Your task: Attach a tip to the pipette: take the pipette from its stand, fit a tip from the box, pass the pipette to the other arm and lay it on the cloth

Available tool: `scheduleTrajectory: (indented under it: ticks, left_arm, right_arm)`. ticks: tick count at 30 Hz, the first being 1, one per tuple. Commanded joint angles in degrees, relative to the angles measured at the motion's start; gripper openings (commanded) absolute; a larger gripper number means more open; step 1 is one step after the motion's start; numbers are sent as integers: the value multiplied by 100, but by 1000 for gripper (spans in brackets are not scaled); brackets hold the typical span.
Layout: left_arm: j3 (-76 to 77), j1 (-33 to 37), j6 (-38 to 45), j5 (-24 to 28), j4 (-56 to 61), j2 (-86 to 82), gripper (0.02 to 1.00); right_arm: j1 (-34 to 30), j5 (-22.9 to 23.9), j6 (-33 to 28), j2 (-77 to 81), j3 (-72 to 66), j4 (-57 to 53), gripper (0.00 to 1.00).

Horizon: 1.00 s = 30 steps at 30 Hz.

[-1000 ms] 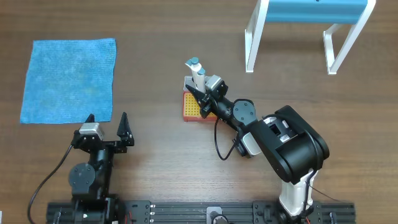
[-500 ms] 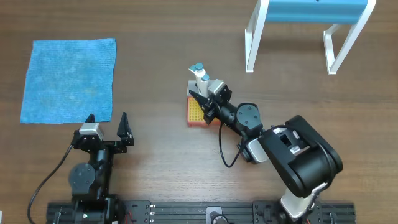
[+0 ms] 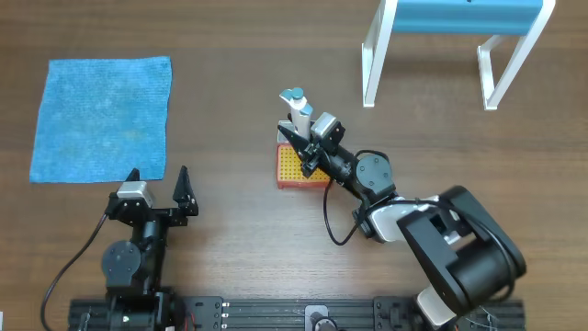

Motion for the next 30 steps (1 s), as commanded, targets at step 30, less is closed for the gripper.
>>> scheduleTrajectory:
  ticks: [30]
  left_arm:
    - [-20,28,90,68,-11,-28,936]
  right_arm:
    - [11,-1427,3405,-2881,142,-2435,71]
